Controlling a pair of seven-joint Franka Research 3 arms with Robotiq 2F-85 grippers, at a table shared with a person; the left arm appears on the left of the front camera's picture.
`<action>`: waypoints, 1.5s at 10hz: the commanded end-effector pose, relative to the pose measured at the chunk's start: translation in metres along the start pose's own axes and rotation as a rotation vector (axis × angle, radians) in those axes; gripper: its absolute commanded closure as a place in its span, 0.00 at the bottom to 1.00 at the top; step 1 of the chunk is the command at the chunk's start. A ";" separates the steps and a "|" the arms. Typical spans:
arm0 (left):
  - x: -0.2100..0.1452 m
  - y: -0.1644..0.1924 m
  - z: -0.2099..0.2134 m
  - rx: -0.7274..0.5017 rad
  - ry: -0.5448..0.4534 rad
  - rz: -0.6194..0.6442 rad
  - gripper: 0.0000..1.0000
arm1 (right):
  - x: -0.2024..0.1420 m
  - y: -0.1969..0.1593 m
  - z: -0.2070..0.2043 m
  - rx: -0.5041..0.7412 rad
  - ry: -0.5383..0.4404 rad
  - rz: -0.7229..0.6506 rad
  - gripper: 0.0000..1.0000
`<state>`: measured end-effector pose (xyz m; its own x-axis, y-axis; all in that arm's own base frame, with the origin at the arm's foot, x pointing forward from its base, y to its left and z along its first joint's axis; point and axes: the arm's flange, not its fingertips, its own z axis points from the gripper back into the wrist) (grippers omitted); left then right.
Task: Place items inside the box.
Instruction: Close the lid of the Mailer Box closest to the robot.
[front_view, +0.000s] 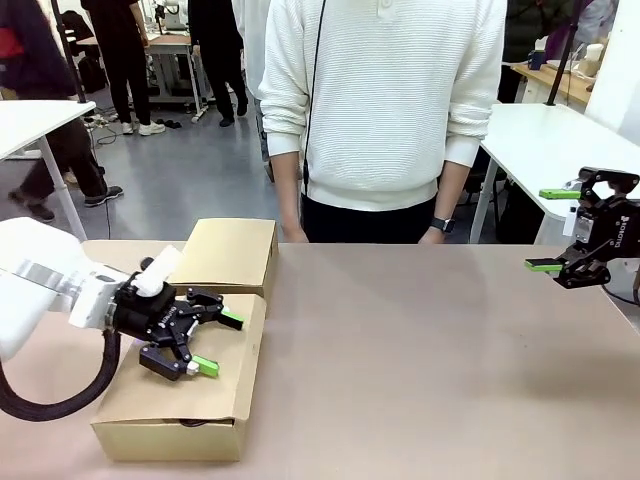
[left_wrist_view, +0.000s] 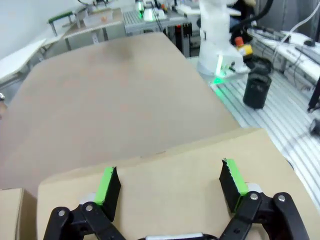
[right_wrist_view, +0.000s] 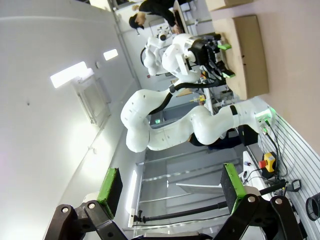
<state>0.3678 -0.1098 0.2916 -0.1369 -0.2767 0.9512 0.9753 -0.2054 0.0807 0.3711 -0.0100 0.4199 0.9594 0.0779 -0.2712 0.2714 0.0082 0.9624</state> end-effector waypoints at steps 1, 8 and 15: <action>0.050 -0.117 0.025 0.105 -0.116 0.056 0.00 | -0.002 0.004 0.002 -0.008 0.011 -0.009 0.00; 0.101 -0.103 0.143 0.192 -0.175 0.900 0.00 | -0.002 0.004 0.002 -0.008 0.011 -0.009 0.00; 0.072 -0.073 0.181 0.079 -0.226 1.467 0.00 | -0.002 0.004 0.002 -0.008 0.011 -0.009 0.00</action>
<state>0.3219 0.0586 0.4023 0.9933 0.0079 0.1154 0.1134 0.1330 -0.9846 0.3714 -0.0100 0.4204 0.9596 0.0783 -0.2702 0.2704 0.0090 0.9627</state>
